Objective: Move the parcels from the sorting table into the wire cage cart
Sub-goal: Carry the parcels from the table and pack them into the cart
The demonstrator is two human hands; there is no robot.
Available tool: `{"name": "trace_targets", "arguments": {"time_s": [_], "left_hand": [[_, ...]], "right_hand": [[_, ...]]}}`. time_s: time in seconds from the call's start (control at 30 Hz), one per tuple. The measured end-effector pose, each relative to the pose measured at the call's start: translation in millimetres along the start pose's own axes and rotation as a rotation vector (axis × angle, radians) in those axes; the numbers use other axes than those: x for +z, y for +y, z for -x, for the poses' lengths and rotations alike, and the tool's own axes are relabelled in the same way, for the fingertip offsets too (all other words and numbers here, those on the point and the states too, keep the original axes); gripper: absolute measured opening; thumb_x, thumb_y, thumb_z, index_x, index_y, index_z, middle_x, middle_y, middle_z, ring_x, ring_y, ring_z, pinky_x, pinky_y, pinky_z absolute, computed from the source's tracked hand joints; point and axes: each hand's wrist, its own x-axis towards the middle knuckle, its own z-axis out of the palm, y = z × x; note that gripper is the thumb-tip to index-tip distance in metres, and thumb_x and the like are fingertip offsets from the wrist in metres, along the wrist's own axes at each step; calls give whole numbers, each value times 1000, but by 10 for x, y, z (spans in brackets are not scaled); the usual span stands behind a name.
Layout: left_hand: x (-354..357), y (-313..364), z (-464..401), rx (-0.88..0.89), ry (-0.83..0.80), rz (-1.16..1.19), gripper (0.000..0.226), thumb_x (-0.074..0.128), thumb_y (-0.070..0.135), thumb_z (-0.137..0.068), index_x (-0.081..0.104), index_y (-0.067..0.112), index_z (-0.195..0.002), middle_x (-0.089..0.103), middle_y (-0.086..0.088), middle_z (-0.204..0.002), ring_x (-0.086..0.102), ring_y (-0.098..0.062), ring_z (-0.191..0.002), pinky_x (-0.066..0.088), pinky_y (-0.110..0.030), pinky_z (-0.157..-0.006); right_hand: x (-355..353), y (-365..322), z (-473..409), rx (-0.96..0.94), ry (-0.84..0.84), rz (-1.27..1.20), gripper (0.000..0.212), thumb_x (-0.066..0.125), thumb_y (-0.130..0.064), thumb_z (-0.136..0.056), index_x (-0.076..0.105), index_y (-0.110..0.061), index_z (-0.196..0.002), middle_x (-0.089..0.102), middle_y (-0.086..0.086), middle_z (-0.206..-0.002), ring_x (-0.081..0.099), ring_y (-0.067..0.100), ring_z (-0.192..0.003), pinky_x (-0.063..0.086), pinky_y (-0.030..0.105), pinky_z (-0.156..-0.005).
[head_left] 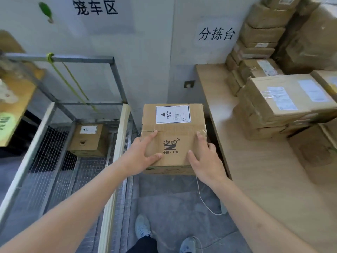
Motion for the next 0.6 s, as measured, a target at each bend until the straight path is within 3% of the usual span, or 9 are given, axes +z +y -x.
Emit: {"name": "trace_targets", "arguments": {"time_s": [0.1, 0.23, 0.37, 0.6], "left_hand": [[-374, -292, -8, -29, 31, 23, 86, 70, 58, -89, 15, 57, -156, 36, 2, -155, 43, -20, -139, 39, -46, -118], [-811, -601, 30, -71, 88, 63, 85, 71, 56, -90, 17, 58, -156, 35, 0, -154, 44, -22, -137, 41, -47, -116], [-1117, -881, 85, -107, 186, 115, 82, 71, 56, -90, 23, 56, -157, 33, 0, -147, 45, -20, -130, 42, -39, -112], [-1474, -1363, -31, -219, 305, 201, 80, 71, 53, -91, 26, 54, -157, 34, 3, -138, 48, -19, -122, 44, -26, -94]], "right_hand": [[243, -434, -168, -23, -10, 18, 68, 45, -53, -102, 5, -50, -156, 40, 5, -138, 60, 26, -97, 56, 48, -86], [507, -935, -354, -84, -30, 51, 67, 45, -52, -104, 5, -49, -157, 37, 4, -144, 53, 20, -100, 52, 42, -83], [718, -1367, -565, -152, -71, 72, 67, 45, -53, -103, 5, -50, -157, 37, 3, -144, 57, 23, -102, 55, 44, -87], [1071, -1943, -1137, -285, -176, 100, 68, 48, -50, -102, 11, -50, -158, 41, 3, -141, 56, 22, -96, 46, 37, -77]]}}
